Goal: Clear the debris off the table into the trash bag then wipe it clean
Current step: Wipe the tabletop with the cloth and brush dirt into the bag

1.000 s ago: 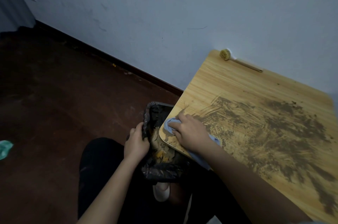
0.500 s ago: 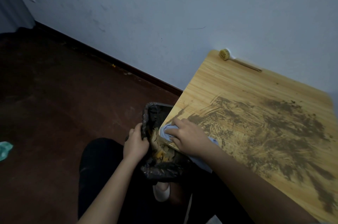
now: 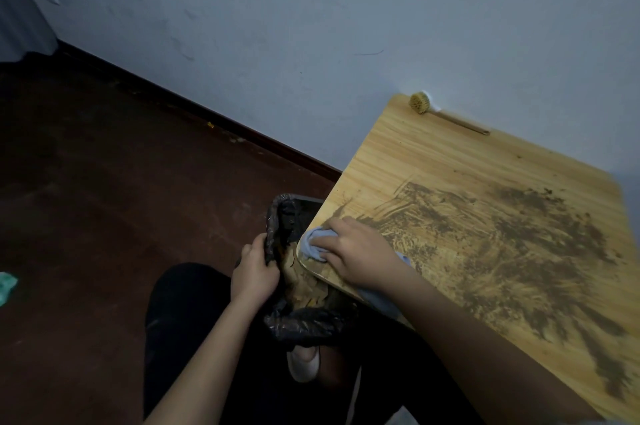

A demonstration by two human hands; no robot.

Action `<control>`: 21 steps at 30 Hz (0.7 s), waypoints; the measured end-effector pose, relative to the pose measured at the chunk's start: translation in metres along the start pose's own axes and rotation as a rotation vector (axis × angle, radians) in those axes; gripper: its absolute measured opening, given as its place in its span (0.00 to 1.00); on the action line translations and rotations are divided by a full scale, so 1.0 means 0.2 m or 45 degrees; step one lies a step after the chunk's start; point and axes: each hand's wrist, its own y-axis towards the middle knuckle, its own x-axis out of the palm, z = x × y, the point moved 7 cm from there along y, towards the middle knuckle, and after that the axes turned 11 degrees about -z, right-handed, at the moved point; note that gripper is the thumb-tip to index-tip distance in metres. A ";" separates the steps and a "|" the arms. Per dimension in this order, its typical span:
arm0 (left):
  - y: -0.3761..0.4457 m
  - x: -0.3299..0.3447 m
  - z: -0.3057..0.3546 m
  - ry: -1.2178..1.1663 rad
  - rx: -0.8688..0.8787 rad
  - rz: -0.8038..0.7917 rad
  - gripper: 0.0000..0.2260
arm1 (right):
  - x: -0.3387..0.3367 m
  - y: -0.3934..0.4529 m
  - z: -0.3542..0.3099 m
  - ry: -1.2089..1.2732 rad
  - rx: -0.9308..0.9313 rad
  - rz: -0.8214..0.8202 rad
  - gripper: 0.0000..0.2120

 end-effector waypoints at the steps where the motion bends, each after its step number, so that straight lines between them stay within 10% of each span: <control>1: 0.00 0.00 0.00 0.001 0.001 0.003 0.24 | -0.02 0.00 0.03 0.011 0.032 0.014 0.15; 21: 0.01 0.01 0.03 0.013 0.036 -0.010 0.25 | -0.10 0.15 0.59 0.127 0.684 -0.039 0.11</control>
